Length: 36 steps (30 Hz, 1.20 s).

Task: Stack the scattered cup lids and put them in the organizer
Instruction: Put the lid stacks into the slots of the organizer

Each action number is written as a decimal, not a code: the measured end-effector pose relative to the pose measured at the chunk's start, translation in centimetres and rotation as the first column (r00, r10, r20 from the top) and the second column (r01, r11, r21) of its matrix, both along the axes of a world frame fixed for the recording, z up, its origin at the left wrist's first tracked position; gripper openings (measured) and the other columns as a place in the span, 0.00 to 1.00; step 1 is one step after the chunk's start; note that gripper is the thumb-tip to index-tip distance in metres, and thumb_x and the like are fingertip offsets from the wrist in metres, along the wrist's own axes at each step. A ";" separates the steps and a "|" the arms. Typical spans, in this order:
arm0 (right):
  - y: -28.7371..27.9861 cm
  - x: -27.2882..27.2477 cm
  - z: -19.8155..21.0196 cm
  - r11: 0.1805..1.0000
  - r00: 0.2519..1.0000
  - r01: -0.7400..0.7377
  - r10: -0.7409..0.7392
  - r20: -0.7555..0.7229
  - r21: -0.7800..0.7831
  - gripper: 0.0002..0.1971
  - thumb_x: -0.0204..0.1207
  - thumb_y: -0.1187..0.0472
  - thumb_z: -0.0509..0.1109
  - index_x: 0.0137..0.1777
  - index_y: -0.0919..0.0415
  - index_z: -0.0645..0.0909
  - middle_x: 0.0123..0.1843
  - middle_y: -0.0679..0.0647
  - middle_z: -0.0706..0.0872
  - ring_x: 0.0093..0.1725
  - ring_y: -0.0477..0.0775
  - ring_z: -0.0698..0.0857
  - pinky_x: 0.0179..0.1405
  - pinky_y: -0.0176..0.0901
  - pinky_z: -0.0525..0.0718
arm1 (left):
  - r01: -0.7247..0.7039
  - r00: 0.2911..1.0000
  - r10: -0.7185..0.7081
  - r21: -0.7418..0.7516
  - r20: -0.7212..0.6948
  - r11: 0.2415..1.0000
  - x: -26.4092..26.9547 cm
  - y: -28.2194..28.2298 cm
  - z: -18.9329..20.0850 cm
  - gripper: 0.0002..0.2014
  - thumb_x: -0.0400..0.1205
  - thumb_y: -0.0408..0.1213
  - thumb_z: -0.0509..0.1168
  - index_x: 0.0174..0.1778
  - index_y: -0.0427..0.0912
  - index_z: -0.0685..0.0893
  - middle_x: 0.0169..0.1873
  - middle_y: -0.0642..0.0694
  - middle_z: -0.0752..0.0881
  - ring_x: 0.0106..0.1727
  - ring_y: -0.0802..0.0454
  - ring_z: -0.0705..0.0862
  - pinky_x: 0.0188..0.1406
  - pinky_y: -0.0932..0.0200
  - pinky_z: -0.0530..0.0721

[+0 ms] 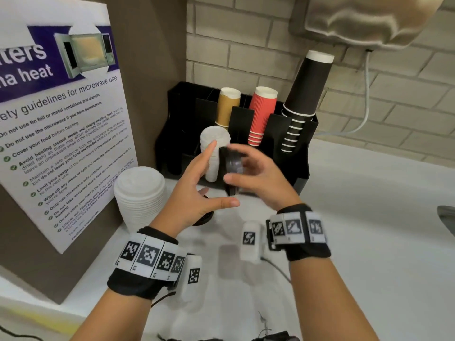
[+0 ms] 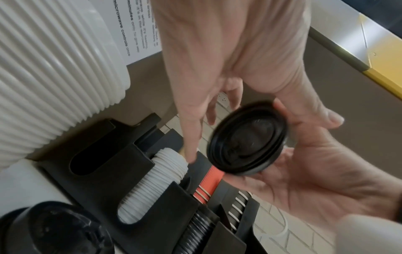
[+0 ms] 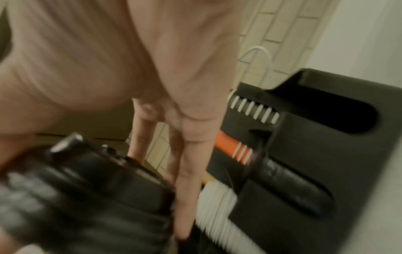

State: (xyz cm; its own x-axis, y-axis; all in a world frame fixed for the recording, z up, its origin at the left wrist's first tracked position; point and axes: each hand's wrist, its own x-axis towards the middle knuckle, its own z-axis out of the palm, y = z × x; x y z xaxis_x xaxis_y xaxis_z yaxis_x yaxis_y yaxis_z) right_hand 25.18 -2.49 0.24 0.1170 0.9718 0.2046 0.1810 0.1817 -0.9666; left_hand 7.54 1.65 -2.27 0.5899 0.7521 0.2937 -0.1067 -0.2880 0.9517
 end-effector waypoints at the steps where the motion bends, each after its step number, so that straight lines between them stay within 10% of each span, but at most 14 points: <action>1: 0.9 1.1 0.5 0.996 0.996 0.080 -0.082 0.048 0.029 0.32 0.64 0.62 0.83 0.68 0.46 0.78 0.54 0.50 0.86 0.50 0.41 0.88 0.44 0.36 0.87 | -0.030 0.999 0.030 -0.006 0.017 1.000 -0.3 0.1 0.1 0.48 0.61 0.46 0.78 0.75 0.73 0.61 0.77 0.65 0.65 0.74 0.69 0.68 0.65 0.63 0.76; 5: 4.7 6.4 2.3 0.936 0.887 0.348 -0.345 0.305 0.047 0.34 0.62 0.58 0.85 0.64 0.50 0.71 0.54 0.47 0.83 0.55 0.50 0.86 0.53 0.41 0.85 | -0.180 0.984 0.180 0.021 0.015 0.983 -2.0 0.8 0.5 0.34 0.67 0.52 0.72 0.71 0.65 0.73 0.73 0.59 0.74 0.69 0.61 0.78 0.56 0.71 0.82; 12: 9.3 8.0 1.7 0.937 0.515 0.318 -0.041 0.856 -0.146 0.40 0.62 0.60 0.83 0.73 0.58 0.69 0.68 0.59 0.78 0.66 0.59 0.79 0.63 0.45 0.78 | -0.279 0.960 0.281 0.078 -0.010 0.957 -3.5 1.7 -0.1 0.19 0.77 0.39 0.74 0.59 0.65 0.80 0.65 0.56 0.80 0.58 0.64 0.84 0.49 0.80 0.77; 24: 9.5 6.8 0.5 0.923 0.413 0.329 0.049 0.909 -0.199 0.36 0.63 0.61 0.83 0.70 0.65 0.72 0.63 0.63 0.79 0.57 0.60 0.81 0.54 0.48 0.83 | -0.277 0.960 0.278 0.065 -0.016 0.959 -3.6 1.7 -0.5 0.18 0.77 0.38 0.74 0.56 0.65 0.81 0.63 0.59 0.79 0.57 0.65 0.83 0.43 0.81 0.77; 31: 8.4 4.4 -1.4 0.937 0.028 0.346 0.035 0.999 -0.042 0.27 0.70 0.57 0.78 0.66 0.67 0.74 0.65 0.63 0.76 0.64 0.64 0.77 0.58 0.54 0.83 | -0.269 0.963 0.269 0.067 -0.003 0.961 -3.5 1.7 -0.4 0.17 0.78 0.37 0.73 0.54 0.66 0.81 0.64 0.55 0.80 0.56 0.66 0.84 0.43 0.83 0.75; 36: 7.9 4.1 -1.8 0.933 -0.033 0.360 -0.015 0.999 0.026 0.17 0.79 0.61 0.70 0.65 0.66 0.77 0.62 0.63 0.81 0.60 0.64 0.82 0.54 0.52 0.82 | -0.261 0.965 0.262 0.074 -0.005 0.963 -3.5 1.7 -0.4 0.17 0.79 0.37 0.72 0.54 0.66 0.81 0.63 0.55 0.80 0.55 0.66 0.84 0.43 0.84 0.75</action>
